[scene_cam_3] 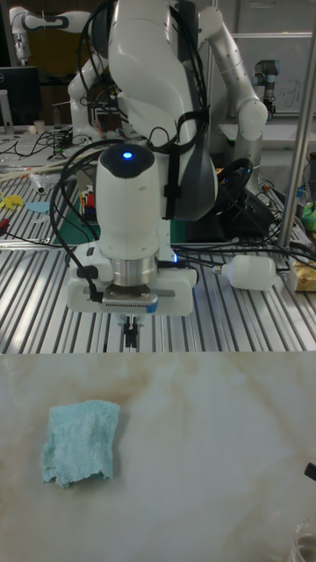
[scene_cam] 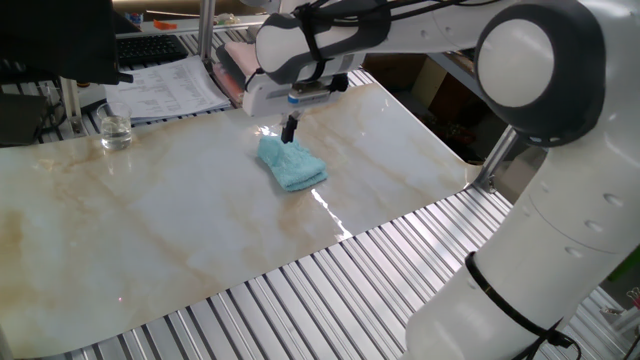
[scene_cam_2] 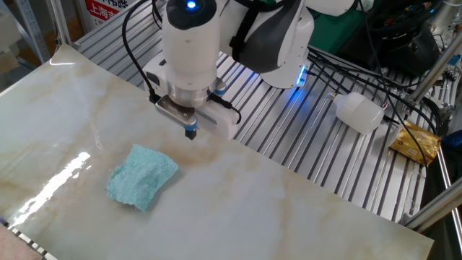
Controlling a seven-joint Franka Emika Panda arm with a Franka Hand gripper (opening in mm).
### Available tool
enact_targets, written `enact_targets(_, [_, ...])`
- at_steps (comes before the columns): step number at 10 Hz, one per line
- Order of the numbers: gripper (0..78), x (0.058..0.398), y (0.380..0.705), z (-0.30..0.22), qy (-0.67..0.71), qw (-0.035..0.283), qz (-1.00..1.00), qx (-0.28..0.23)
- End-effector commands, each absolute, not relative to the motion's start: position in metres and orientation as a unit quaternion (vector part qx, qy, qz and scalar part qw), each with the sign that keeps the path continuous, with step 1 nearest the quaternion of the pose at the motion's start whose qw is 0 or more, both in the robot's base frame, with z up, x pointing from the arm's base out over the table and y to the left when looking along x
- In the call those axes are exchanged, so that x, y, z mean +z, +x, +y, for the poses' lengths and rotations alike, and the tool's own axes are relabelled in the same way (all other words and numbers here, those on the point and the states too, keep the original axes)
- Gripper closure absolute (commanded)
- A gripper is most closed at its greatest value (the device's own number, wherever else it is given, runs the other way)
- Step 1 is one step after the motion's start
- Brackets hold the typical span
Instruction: Clean the tabletop with a sponge
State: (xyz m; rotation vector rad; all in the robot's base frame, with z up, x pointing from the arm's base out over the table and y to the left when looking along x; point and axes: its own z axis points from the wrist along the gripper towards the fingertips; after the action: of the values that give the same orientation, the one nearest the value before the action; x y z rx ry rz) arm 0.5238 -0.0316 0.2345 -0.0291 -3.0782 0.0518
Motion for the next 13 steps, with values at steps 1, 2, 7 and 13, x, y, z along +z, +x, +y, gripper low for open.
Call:
enact_targets(1, [76.4,0.236,0.523,-0.032,-0.01,0.021,-1.0,0.017])
enact_targets(2, [76.4,0.237,0.522,-0.032,-0.01,0.018,-1.0,0.017])
enact_targets(7, [76.4,0.243,0.511,-0.035,-0.016,0.017,-1.0,0.012])
enact_targets(13, [76.4,0.264,0.509,-0.021,-0.022,0.02,-0.999,0.012])
